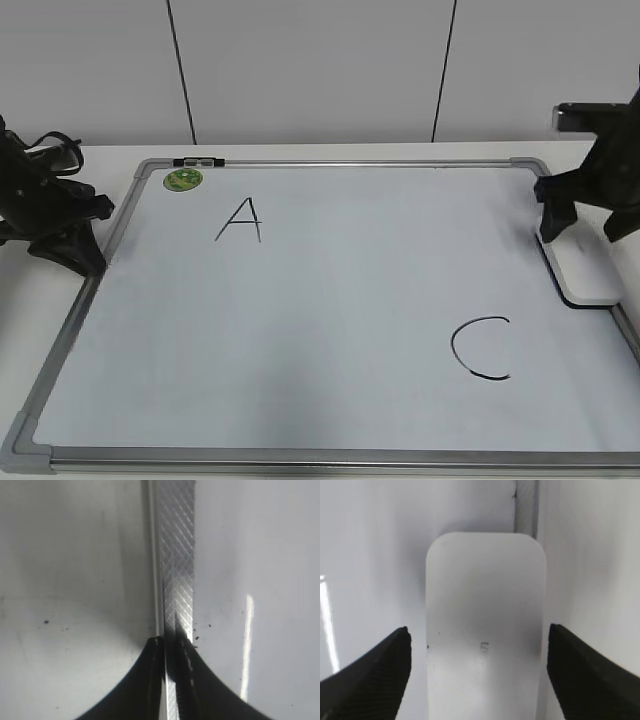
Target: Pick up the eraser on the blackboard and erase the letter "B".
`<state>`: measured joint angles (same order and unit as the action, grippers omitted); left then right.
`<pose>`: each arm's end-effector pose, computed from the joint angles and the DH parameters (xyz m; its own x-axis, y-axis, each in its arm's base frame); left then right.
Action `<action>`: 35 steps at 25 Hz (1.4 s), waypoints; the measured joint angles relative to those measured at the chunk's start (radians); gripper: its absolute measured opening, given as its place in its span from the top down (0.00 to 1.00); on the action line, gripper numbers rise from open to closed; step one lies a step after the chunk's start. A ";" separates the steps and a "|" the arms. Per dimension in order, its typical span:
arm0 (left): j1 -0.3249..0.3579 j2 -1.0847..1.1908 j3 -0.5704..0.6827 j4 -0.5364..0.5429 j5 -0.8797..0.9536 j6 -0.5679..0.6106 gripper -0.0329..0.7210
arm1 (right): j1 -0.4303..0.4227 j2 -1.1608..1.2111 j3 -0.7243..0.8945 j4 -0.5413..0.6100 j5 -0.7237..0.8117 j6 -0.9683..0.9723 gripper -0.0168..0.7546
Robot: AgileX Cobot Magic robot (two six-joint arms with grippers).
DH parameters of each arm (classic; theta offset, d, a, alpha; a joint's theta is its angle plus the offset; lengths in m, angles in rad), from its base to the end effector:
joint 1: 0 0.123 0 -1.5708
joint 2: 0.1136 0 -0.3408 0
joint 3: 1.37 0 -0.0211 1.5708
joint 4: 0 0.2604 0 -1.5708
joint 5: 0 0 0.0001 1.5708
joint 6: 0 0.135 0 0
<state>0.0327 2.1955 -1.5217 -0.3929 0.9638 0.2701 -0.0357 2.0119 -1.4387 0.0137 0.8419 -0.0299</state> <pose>0.4664 -0.0272 0.1206 -0.9976 0.0034 -0.0698 0.0251 0.9499 -0.3115 0.4517 -0.0148 0.1787 -0.9705 0.0139 -0.2407 0.0131 0.9999 0.0049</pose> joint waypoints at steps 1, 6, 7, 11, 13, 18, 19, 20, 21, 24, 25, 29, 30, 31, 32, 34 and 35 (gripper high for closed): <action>0.000 0.000 0.000 0.000 0.000 0.000 0.91 | 0.000 -0.002 -0.024 -0.002 0.028 0.000 0.16; 0.000 0.002 -0.006 0.004 0.004 0.000 0.84 | 0.000 -0.029 -0.172 -0.004 0.202 -0.022 0.16; 0.000 0.006 -0.017 0.006 0.014 0.000 0.80 | 0.000 -0.034 -0.190 -0.004 0.225 -0.031 0.16; 0.000 0.026 -0.093 0.019 0.107 0.000 0.57 | 0.002 -0.068 -0.211 0.006 0.268 -0.057 0.18; 0.000 0.027 -0.154 0.023 0.165 -0.002 0.45 | 0.002 -0.093 -0.211 0.011 0.281 -0.063 0.20; 0.000 -0.015 -0.271 0.031 0.232 -0.041 0.38 | 0.002 -0.189 -0.213 0.016 0.334 -0.076 0.21; 0.000 -0.044 -0.274 0.036 0.237 -0.054 0.38 | 0.002 -0.207 -0.213 0.016 0.344 -0.076 0.21; -0.002 -0.078 -0.276 0.043 0.238 -0.063 0.37 | 0.002 -0.226 -0.213 0.016 0.359 -0.077 0.21; -0.004 -0.108 -0.276 0.051 0.241 -0.076 0.37 | 0.002 -0.253 -0.213 0.016 0.373 -0.078 0.21; -0.023 -0.227 -0.276 0.089 0.255 -0.113 0.37 | 0.002 -0.320 -0.213 0.020 0.389 -0.082 0.22; -0.036 -0.262 -0.276 0.110 0.260 -0.126 0.37 | 0.002 -0.350 -0.213 0.029 0.391 -0.083 0.22; -0.099 -0.435 -0.272 0.188 0.265 -0.174 0.37 | 0.002 -0.456 -0.188 0.055 0.396 -0.092 0.22; -0.113 -0.485 -0.262 0.200 0.265 -0.186 0.37 | 0.002 -0.487 -0.176 0.062 0.399 -0.093 0.22; -0.129 -0.535 -0.247 0.212 0.267 -0.198 0.37 | 0.002 -0.520 -0.160 0.067 0.400 -0.094 0.22; -0.144 -0.575 -0.229 0.221 0.271 -0.207 0.37 | 0.002 -0.548 -0.145 0.068 0.402 -0.095 0.22; -0.163 -0.664 -0.187 0.227 0.280 -0.220 0.37 | 0.002 -0.614 -0.106 0.072 0.402 -0.097 0.22; -0.165 -0.706 -0.157 0.227 0.282 -0.222 0.37 | 0.002 -0.653 -0.080 0.072 0.404 -0.097 0.22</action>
<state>-0.1324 1.4890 -1.6790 -0.1655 1.2458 0.0485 -0.0340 1.3593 -1.5191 0.0858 1.2460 -0.1271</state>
